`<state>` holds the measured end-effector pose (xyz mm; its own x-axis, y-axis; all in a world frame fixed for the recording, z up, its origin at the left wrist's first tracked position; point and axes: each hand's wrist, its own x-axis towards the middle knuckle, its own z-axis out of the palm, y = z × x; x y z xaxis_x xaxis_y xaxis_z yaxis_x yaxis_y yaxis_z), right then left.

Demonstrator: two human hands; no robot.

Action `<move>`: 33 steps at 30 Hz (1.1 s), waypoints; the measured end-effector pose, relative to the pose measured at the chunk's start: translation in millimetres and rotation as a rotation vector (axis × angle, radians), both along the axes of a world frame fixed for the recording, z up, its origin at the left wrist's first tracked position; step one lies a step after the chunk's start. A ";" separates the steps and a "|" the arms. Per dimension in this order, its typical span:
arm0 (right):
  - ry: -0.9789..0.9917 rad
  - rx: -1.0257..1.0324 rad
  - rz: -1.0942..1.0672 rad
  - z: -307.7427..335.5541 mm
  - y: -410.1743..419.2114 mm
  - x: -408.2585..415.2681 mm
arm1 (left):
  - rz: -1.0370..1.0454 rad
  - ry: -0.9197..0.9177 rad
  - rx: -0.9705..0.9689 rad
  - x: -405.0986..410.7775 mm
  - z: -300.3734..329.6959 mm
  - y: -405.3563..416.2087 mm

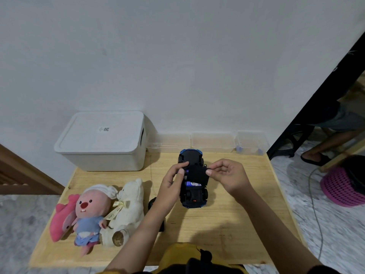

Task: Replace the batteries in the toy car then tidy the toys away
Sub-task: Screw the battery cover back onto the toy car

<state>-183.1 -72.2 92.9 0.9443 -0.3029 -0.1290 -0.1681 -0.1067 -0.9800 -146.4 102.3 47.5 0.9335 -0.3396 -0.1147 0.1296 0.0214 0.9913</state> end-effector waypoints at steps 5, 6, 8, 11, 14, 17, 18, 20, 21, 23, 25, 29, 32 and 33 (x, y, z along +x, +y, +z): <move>-0.020 0.062 -0.054 6.1 -15.8 -2.5 | 0.021 0.001 0.003 -1.3 -4.8 4.5; -0.019 0.060 -0.055 5.9 -17.5 -2.9 | 0.022 0.011 -0.019 -1.7 -4.7 4.6; -0.015 0.051 -0.049 5.0 -18.1 -3.5 | 0.026 0.031 -0.052 -1.7 -5.1 4.4; -0.014 0.037 -0.029 2.6 -15.3 -4.7 | 0.030 0.023 -0.050 -0.9 -8.0 5.0; -0.016 0.031 -0.012 0.0 -12.4 -6.0 | 0.021 -0.016 -0.029 0.8 -10.3 7.3; -0.016 0.022 0.002 0.0 -10.2 -5.1 | 0.028 -0.044 -0.020 3.0 -10.4 9.4; -0.015 0.018 0.005 0.2 -10.2 -4.6 | 0.038 -0.045 -0.020 3.5 -10.1 9.4; -0.017 0.011 0.009 0.8 -10.3 -4.2 | 0.060 -0.033 -0.027 3.6 -9.2 9.0; -0.017 0.008 0.010 1.3 -10.4 -4.2 | 0.069 -0.023 -0.037 3.6 -9.2 8.8; -0.016 0.008 0.010 1.2 -10.5 -4.4 | 0.081 -0.006 -0.052 3.6 -10.6 8.3; -0.014 0.008 0.009 1.0 -9.8 -4.2 | 0.110 0.023 -0.054 3.0 -10.9 7.4; -0.007 0.015 0.002 -0.8 -7.7 -3.7 | 0.212 0.035 0.013 4.0 -9.4 4.0; -0.006 0.019 0.007 -2.4 -6.4 -3.7 | 0.254 0.058 0.038 5.8 -12.2 2.0; -0.006 0.022 0.007 -2.6 -6.2 -3.9 | 0.259 0.062 0.047 5.9 -12.6 1.8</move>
